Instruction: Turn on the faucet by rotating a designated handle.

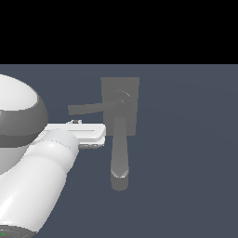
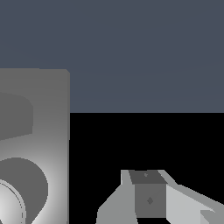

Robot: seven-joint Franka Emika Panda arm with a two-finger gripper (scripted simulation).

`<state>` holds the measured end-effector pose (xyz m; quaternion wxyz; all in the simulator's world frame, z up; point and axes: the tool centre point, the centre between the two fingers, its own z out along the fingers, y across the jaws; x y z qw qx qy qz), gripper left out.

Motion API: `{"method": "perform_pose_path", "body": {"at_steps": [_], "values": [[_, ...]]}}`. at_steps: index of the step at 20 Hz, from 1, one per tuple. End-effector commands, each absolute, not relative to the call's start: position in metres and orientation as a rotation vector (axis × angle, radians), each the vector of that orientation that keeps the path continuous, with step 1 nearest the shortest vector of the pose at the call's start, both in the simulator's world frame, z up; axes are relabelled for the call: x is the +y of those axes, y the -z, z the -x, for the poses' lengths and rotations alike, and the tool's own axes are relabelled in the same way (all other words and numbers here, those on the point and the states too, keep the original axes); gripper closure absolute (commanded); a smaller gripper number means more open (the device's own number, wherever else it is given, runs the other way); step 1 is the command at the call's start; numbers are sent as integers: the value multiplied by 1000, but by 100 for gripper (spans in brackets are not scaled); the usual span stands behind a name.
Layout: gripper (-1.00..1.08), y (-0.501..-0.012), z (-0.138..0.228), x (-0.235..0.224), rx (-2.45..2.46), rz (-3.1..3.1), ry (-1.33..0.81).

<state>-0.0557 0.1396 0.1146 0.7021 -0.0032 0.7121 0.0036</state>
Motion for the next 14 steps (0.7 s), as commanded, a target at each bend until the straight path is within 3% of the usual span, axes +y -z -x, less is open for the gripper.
{"method": "perform_pose_path", "body": {"at_steps": [1, 14], "values": [[108, -118, 55, 131, 1576, -10, -5], [108, -141, 55, 129, 1571, -21, -6]]}}
